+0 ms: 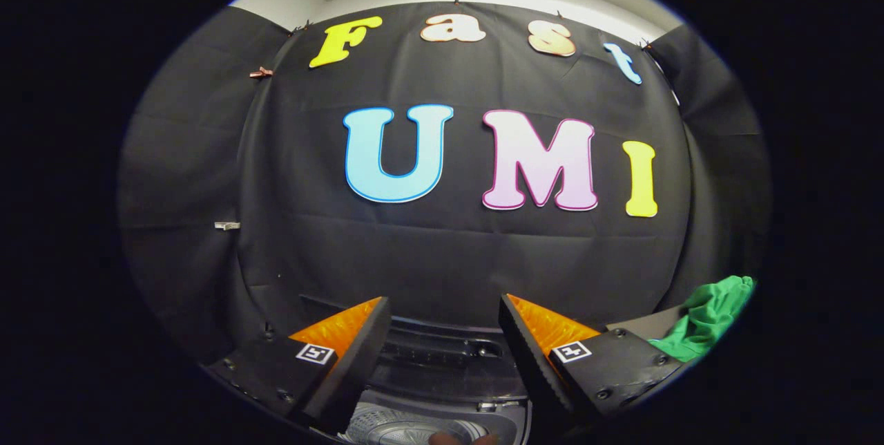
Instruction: Put the clothes into the washing machine and then close the washing machine lid.
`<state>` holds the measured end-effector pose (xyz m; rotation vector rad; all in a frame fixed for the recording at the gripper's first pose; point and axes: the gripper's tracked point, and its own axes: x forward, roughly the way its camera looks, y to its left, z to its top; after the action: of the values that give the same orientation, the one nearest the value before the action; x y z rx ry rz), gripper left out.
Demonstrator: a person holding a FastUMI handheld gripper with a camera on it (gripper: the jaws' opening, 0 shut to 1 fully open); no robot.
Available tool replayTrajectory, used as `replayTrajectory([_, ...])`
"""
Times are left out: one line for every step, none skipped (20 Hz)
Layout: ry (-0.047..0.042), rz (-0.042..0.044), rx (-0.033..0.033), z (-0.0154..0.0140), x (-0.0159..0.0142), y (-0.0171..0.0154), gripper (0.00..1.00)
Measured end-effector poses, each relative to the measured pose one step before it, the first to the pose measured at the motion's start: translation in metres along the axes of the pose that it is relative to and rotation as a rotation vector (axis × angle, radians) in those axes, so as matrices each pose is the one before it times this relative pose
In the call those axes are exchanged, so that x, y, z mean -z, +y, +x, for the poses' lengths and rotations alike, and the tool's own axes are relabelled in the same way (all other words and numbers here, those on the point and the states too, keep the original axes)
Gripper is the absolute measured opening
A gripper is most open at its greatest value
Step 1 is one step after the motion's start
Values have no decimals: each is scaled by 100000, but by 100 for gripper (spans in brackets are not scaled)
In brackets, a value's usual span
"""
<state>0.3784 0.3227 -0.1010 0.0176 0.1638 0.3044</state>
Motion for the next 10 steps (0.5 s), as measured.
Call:
replayTrajectory([146,-1096,203,1241,-69,238,99])
replayTrajectory([131,-1318,505,1276,-76,162,98])
replayTrajectory([598,-477,181,1206,159,146,98])
replayTrajectory([885,296,-652,1122,9,329,99])
replayTrajectory([849,727,-478,1156,-71,295,99])
replayTrajectory([974,1526,-347,1035,26,188,99])
replayTrajectory([1430,968,217,1104,210,71,99])
replayTrajectory([1806,-97,1162,1094,325,-92,99])
replayTrajectory([2059,-962,1457,928,524,-206,98])
replayTrajectory([2307,-1046,750,689,484,-69,99])
